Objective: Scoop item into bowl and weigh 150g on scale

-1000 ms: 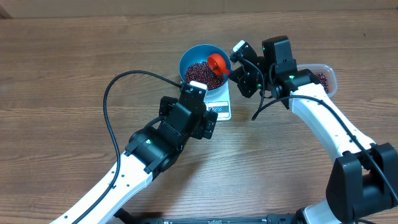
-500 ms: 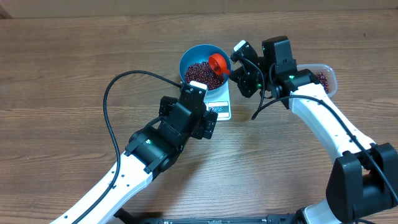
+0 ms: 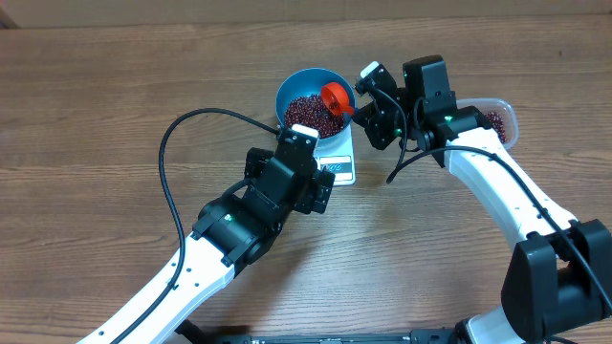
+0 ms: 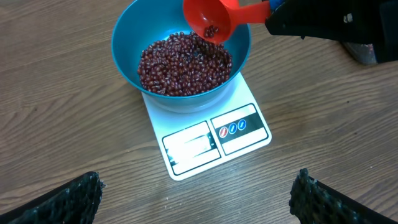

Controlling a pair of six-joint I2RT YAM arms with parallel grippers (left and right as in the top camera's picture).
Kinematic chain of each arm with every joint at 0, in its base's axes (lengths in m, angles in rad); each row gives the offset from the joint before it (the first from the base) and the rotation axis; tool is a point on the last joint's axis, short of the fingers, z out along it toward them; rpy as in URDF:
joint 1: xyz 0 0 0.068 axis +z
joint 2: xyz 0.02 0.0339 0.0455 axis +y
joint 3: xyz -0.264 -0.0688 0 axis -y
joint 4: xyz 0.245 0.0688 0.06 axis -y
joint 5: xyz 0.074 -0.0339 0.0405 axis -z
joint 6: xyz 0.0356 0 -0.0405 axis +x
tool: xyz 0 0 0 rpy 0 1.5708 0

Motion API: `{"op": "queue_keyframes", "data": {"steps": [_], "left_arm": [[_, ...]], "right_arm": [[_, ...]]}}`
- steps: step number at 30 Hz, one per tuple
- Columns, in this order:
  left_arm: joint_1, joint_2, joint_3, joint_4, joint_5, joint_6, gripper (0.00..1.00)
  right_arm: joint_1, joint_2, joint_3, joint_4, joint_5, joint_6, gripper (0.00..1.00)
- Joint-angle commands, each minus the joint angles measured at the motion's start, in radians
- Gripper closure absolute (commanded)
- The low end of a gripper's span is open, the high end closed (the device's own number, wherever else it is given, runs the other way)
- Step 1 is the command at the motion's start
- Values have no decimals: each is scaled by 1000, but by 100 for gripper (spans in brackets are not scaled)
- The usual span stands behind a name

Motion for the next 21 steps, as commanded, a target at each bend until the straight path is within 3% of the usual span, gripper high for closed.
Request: {"op": "queue_keyframes", "data": {"steps": [1,13,21], "left_arm": [[-1,10,-7,1,-14,-14,0],[-1,10,-7,0,-14,-14,0],[-1,10,-7,0,-14,-14,1]], "right_arm": [[-6,-25,20,5,2,11,96],[-7,-35,22,9,-89,208,96],[-10,-118,22,-3,-84,214,96]]}}
